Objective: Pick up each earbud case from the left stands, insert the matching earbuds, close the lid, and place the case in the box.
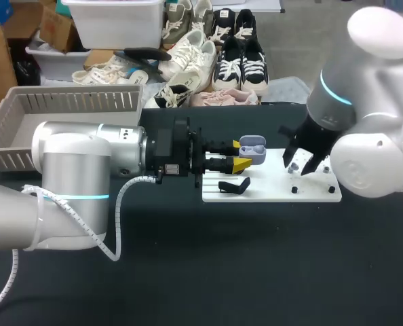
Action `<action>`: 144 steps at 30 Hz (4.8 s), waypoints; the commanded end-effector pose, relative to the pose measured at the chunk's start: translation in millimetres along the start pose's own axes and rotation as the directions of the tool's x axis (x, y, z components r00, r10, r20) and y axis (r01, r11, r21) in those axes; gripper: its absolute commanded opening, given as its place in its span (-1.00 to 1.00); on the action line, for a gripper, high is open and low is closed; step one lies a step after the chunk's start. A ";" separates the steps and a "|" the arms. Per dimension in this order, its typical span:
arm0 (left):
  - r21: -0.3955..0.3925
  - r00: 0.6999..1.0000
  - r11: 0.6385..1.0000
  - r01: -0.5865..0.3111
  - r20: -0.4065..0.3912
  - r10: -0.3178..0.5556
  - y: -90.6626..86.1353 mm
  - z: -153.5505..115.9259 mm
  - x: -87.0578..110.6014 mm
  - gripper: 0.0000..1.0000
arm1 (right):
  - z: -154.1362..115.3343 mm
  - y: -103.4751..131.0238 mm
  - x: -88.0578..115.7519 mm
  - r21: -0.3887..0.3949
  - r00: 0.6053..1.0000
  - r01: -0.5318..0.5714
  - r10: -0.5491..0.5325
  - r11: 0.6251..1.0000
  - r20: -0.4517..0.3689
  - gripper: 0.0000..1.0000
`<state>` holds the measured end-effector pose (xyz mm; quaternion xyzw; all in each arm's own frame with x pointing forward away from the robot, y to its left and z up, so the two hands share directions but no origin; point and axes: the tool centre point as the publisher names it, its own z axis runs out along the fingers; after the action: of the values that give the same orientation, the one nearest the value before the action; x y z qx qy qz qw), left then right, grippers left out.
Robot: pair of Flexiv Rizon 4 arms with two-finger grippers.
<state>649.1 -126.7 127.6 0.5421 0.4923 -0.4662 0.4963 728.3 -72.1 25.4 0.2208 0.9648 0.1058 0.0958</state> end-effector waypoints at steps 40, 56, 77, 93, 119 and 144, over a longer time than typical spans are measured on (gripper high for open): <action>-0.003 1.000 1.000 -0.001 0.002 0.001 -0.7 -0.2 0.3 -1.00 | -31.4 -4.6 2.2 -0.024 1.000 0.014 -0.014 1.000 0.003 -1.00; -0.003 1.000 1.000 -0.001 0.002 0.001 -0.7 -0.2 0.3 -1.00 | -147.6 -1.4 13.6 -0.053 0.984 0.169 -0.166 0.984 0.066 -1.00; -0.003 1.000 1.000 -0.001 0.002 0.001 -0.7 -0.2 0.3 -1.00 | -217.0 62.9 92.0 0.117 0.841 0.537 -0.519 0.836 -0.154 -1.00; -0.003 1.000 1.000 -0.001 0.002 0.001 -0.7 -0.2 0.3 -1.00 | -192.9 102.6 121.3 0.044 0.784 0.611 -0.598 0.790 -0.167 -1.00; -0.003 1.000 1.000 -0.001 0.002 0.001 -0.7 -0.2 0.3 -1.00 | -176.7 110.0 119.4 0.044 0.778 0.622 -0.611 0.781 -0.149 -1.00; -0.003 1.000 1.000 -0.001 0.002 0.001 -0.7 -0.2 0.3 -1.00 | -159.7 104.6 107.3 0.118 0.731 0.683 -0.674 0.721 -0.108 -1.00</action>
<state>649.1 -126.7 127.6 0.5421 0.4923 -0.4662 0.4963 640.6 42.5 191.1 -0.1460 0.9860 -0.0023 0.0803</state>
